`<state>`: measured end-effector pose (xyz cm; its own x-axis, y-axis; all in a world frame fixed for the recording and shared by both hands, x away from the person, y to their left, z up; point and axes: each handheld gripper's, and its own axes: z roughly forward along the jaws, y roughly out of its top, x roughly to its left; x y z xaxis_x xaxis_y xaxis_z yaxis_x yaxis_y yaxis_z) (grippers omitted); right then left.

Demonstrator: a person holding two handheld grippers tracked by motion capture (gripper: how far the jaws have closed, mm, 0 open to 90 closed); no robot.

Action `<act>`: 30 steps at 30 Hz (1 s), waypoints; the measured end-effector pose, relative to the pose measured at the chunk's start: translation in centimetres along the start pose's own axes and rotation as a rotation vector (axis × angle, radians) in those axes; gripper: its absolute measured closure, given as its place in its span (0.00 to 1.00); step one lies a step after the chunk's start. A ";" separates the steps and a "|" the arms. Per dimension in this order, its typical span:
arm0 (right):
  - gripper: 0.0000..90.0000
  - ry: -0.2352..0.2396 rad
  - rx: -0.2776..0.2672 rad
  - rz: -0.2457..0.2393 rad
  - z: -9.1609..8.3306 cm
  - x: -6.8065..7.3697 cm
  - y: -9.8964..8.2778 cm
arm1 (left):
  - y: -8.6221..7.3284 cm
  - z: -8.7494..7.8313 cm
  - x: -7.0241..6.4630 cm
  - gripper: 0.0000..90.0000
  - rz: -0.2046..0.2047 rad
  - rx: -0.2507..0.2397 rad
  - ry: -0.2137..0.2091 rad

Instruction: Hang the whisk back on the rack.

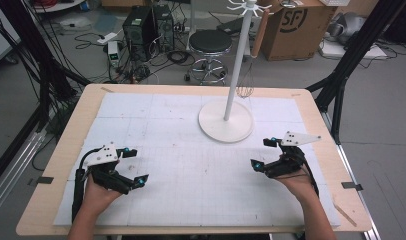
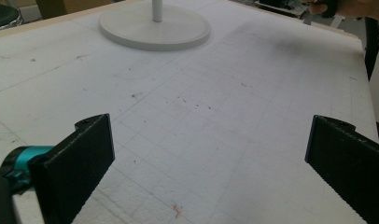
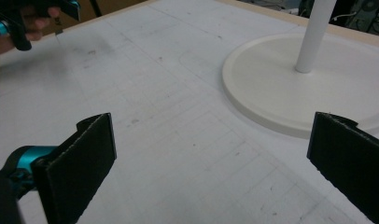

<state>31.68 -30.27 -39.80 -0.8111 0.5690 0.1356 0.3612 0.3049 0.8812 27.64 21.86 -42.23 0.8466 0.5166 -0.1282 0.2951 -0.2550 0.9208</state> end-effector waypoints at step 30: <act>0.00 -0.015 -0.003 0.039 0.6 0.6 -3.1 | -0.2 0.3 -0.2 0.02 0.002 0.024 -0.007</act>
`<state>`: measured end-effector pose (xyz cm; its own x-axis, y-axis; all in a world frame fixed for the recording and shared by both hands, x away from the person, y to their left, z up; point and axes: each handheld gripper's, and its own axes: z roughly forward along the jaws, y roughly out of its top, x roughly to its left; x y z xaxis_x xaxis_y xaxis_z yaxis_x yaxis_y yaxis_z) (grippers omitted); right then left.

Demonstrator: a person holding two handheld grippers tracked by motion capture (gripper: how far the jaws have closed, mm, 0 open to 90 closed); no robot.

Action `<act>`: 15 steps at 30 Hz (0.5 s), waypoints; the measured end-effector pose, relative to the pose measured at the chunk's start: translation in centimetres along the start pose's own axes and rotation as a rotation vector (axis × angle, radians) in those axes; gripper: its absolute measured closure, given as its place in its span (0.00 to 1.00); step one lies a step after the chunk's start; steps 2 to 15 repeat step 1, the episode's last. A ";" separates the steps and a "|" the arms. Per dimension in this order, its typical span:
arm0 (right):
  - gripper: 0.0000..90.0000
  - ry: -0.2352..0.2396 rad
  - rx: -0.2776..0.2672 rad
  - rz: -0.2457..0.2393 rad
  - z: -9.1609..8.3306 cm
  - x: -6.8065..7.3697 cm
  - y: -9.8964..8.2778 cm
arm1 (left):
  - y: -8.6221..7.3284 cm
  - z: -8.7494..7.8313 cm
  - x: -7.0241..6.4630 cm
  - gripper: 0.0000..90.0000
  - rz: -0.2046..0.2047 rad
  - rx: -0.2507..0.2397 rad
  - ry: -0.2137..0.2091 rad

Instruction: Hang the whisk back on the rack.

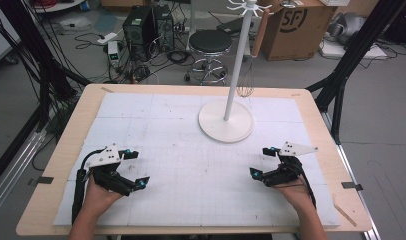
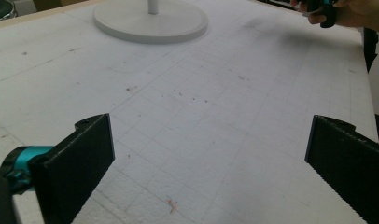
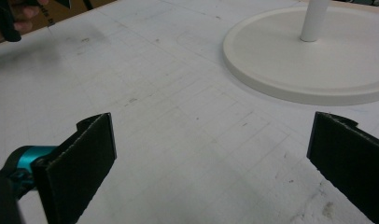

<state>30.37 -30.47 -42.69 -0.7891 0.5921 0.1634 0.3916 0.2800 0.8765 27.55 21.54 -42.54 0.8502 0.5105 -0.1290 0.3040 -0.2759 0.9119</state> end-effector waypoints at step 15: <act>0.00 -0.001 0.000 0.002 0.0 0.0 0.0 | 0.0 0.0 0.0 0.02 0.001 0.002 0.002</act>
